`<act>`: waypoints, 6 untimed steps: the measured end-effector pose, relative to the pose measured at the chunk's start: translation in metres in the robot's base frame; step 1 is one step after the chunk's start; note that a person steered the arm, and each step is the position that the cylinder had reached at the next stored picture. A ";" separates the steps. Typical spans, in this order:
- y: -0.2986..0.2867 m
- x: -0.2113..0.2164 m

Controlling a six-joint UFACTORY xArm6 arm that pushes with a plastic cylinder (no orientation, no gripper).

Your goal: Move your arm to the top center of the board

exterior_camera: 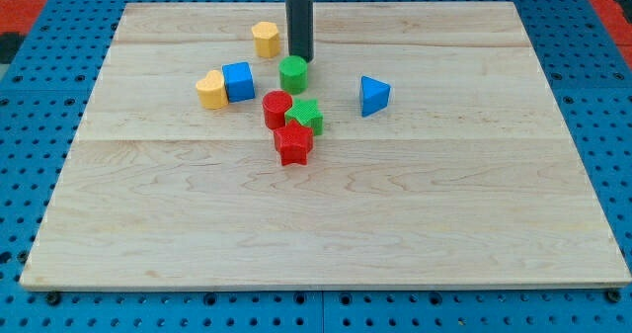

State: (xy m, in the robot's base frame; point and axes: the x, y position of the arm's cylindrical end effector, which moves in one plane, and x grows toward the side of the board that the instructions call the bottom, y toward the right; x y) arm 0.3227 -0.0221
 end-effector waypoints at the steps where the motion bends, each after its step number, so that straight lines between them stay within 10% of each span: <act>1: 0.001 0.055; 3: 0.003 0.075; 6: 0.008 -0.100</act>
